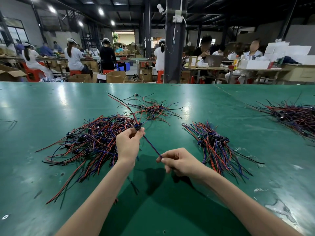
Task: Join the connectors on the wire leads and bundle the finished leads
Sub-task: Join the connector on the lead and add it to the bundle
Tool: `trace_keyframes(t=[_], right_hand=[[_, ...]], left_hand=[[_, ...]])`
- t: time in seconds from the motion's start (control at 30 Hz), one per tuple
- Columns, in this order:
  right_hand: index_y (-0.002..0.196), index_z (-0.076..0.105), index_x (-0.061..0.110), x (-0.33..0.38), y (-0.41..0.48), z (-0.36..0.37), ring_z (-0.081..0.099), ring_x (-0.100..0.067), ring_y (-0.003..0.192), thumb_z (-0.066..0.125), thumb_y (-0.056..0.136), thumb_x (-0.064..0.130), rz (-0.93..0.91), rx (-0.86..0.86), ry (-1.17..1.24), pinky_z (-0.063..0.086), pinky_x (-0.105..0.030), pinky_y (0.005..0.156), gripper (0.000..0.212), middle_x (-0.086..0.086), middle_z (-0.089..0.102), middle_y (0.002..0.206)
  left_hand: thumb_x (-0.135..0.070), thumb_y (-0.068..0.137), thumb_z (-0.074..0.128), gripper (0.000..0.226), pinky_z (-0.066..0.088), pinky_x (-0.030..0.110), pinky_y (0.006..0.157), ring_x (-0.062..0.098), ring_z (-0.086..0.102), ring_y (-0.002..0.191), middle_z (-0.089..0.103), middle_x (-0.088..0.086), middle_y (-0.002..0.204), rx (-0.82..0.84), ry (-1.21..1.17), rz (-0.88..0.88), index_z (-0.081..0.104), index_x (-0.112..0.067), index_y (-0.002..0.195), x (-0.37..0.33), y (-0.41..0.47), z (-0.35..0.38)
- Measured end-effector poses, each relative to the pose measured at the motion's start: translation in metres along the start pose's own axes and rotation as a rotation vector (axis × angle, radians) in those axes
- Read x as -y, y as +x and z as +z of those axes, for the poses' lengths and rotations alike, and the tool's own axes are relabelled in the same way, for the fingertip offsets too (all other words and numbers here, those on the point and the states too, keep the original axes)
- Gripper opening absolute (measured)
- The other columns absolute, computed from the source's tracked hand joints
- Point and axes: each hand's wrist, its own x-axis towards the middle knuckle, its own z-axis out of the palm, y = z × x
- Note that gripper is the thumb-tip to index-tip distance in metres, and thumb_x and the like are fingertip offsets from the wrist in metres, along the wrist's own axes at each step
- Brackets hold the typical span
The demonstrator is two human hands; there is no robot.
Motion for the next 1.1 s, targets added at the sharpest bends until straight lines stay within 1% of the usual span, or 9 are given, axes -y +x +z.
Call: trace_keyframes(t=[0.07, 0.13, 0.2, 0.33, 0.5, 0.57, 0.73, 0.9, 1.1], right_hand=[[0.101, 0.065, 0.006, 0.0005, -0.0004, 0.0006, 0.028, -0.004, 0.034, 0.048, 0.097, 0.003, -0.001, 0.015, -0.022, 0.023, -0.014, 0.035, 0.018, 0.007, 0.057, 0.049], [0.099, 0.065, 0.009, 0.0010, -0.0005, 0.0005, 0.029, -0.004, 0.034, 0.048, 0.097, 0.004, 0.012, 0.013, -0.051, 0.023, -0.015, 0.034, 0.018, 0.008, 0.054, 0.047], [0.096, 0.065, 0.010, 0.0011, -0.0003, 0.0000, 0.027, -0.005, 0.033, 0.047, 0.098, 0.005, 0.034, 0.015, -0.029, 0.021, -0.014, 0.033, 0.019, 0.008, 0.049, 0.044], [0.095, 0.062, 0.011, 0.0013, -0.0004, -0.0003, 0.024, -0.005, 0.030, 0.044, 0.099, 0.006, 0.057, 0.026, 0.024, 0.019, -0.012, 0.032, 0.020, 0.006, 0.044, 0.043], [0.107, 0.058, 0.004, 0.0032, -0.0038, 0.0002, 0.032, -0.004, 0.034, 0.043, 0.099, 0.000, -0.023, 0.075, 0.016, 0.027, -0.016, 0.035, 0.017, 0.003, 0.061, 0.056], [0.109, 0.057, 0.006, 0.0032, -0.0054, 0.0002, 0.032, -0.005, 0.035, 0.042, 0.098, -0.002, -0.028, 0.082, -0.013, 0.028, -0.016, 0.036, 0.020, 0.003, 0.063, 0.059], [0.106, 0.059, 0.008, 0.0042, -0.0044, 0.0003, 0.025, -0.004, 0.031, 0.039, 0.101, 0.004, 0.034, 0.066, -0.005, 0.020, -0.014, 0.033, 0.021, 0.005, 0.048, 0.049], [0.106, 0.059, 0.008, 0.0057, -0.0060, 0.0003, 0.023, -0.005, 0.031, 0.038, 0.101, 0.004, 0.045, 0.085, 0.011, 0.019, -0.013, 0.033, 0.022, 0.006, 0.042, 0.047], [0.106, 0.058, 0.009, 0.0052, -0.0052, -0.0010, 0.019, -0.005, 0.030, 0.036, 0.101, 0.004, 0.044, 0.098, 0.045, 0.017, -0.011, 0.033, 0.022, 0.007, 0.038, 0.045]], left_hand=[[-0.021, 0.085, 0.070, 0.016, 0.041, 0.029, 0.060, 0.013, 0.045, 0.058, 0.062, 0.003, 0.071, -0.017, -0.019, 0.003, 0.068, -0.018, 0.070, 0.0002, 0.0016, -0.0006], [-0.022, 0.085, 0.070, 0.014, 0.045, 0.029, 0.058, 0.005, 0.052, 0.054, 0.064, 0.000, 0.071, -0.014, -0.017, 0.008, 0.068, -0.018, 0.072, 0.0006, 0.0020, -0.0008], [-0.023, 0.085, 0.070, 0.013, 0.047, 0.032, 0.058, 0.001, 0.053, 0.050, 0.064, 0.000, 0.072, -0.005, -0.003, 0.016, 0.069, -0.017, 0.074, 0.0011, 0.0018, -0.0009], [-0.023, 0.086, 0.070, 0.011, 0.049, 0.037, 0.059, 0.000, 0.055, 0.048, 0.067, -0.001, 0.073, -0.006, 0.003, 0.040, 0.070, -0.020, 0.075, 0.0003, 0.0010, -0.0019], [-0.021, 0.086, 0.070, 0.011, 0.049, 0.038, 0.058, -0.001, 0.054, 0.046, 0.066, -0.010, 0.066, -0.020, -0.025, 0.044, 0.070, -0.021, 0.075, -0.0033, 0.0001, -0.0036], [-0.020, 0.086, 0.069, 0.012, 0.049, 0.037, 0.057, -0.001, 0.053, 0.045, 0.065, -0.013, 0.062, -0.027, -0.033, 0.039, 0.070, -0.020, 0.075, -0.0048, -0.0003, -0.0041], [-0.019, 0.087, 0.069, 0.013, 0.047, 0.031, 0.053, 0.001, 0.051, 0.043, 0.064, -0.010, 0.065, -0.046, -0.042, 0.035, 0.070, -0.020, 0.073, -0.0070, -0.0010, -0.0045], [-0.019, 0.087, 0.068, 0.014, 0.047, 0.028, 0.051, 0.002, 0.049, 0.042, 0.064, -0.014, 0.060, -0.050, -0.040, 0.044, 0.070, -0.021, 0.073, -0.0063, -0.0015, -0.0043], [-0.018, 0.087, 0.068, 0.014, 0.046, 0.018, 0.044, -0.002, 0.049, 0.045, 0.063, -0.006, 0.068, -0.078, -0.044, 0.071, 0.069, -0.021, 0.073, -0.0054, -0.0006, -0.0024]])
